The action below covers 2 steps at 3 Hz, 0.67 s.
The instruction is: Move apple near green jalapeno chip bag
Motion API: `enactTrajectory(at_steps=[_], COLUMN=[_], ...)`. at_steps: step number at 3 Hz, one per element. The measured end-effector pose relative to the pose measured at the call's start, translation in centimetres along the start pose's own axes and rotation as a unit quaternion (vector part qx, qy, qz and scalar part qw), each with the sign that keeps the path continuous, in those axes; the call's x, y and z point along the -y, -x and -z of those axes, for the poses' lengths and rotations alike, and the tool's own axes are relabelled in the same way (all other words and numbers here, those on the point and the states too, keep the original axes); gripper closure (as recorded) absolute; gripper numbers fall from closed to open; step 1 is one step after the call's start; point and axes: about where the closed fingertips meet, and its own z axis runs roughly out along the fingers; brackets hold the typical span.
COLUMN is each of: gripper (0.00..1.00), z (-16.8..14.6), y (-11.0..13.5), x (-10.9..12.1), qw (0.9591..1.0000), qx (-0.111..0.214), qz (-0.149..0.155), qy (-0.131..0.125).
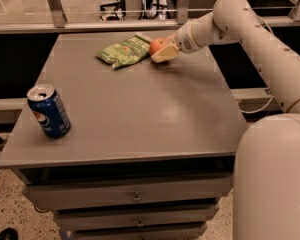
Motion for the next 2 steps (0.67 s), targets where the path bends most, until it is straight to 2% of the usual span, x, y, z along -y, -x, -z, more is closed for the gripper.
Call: enactTrajectory(at_steps=[1, 2], gripper=[0.00, 0.00], z=[-0.08, 0.00], y=[-0.45, -0.59], x=[0.03, 0.02], qw=[1.0000, 1.0000], qx=[-0.003, -0.003], qz=[-0.005, -0.008], qy=[0.000, 0.000])
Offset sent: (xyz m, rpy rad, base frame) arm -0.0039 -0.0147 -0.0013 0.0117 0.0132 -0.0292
